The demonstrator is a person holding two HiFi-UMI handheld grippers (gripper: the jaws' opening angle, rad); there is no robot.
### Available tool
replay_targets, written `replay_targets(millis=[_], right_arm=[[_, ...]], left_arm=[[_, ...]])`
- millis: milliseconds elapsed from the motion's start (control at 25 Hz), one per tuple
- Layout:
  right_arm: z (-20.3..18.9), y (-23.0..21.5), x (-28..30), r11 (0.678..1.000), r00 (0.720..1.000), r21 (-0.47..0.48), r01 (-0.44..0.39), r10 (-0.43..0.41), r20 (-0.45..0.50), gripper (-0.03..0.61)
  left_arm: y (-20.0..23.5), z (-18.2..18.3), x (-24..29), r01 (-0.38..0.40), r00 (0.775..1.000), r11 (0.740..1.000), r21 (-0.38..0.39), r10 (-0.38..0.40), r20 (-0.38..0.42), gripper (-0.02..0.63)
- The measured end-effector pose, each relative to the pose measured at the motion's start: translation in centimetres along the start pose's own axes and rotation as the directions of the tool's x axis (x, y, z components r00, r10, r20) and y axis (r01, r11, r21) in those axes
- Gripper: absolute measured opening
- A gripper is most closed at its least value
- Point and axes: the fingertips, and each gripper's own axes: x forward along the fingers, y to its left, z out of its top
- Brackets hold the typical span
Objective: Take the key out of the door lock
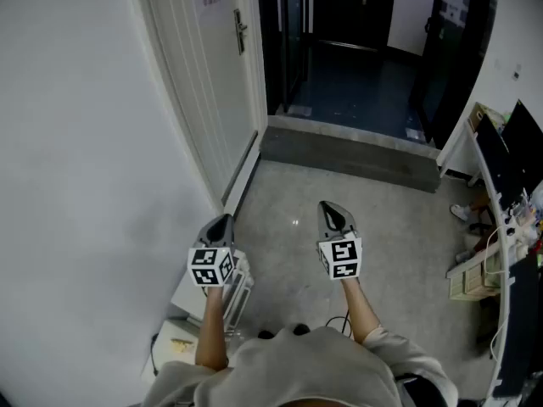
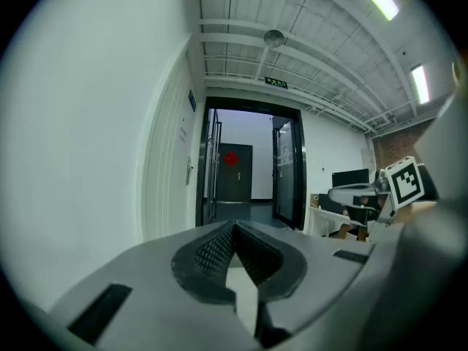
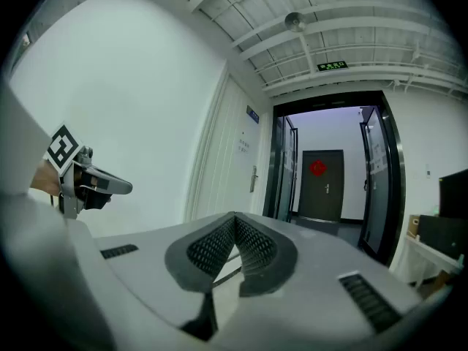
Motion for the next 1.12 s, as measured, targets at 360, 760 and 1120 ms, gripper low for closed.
replay_targets(millis=[360,760,1120], right_arm=[[-0.1,-2.2,-0.8,1.000,1.000,0.019,-0.019,0.019,0.019,0.023],[-1.9,-5.5,-1.0,0.998,0.998,0.015,-0.059,0.059,0.008,0.023],[-3.5,-6.9,-0.3,0.994,0.995,0.032,-0.102,0.102,-0.004,0.023]], left_arm=[[-2.5,-0.2,1.2,-0.012,1.000,1.000,0.009,0.012,0.004,0.018],[-6.0,-0.7,3.8,-0.024,1.000,1.000,0.006,0.024,-0.001,0.018],[-7.7,-1.7,5.8,-0.034,0.999,0.999,0.002,0.034,-0.032,0.018]])
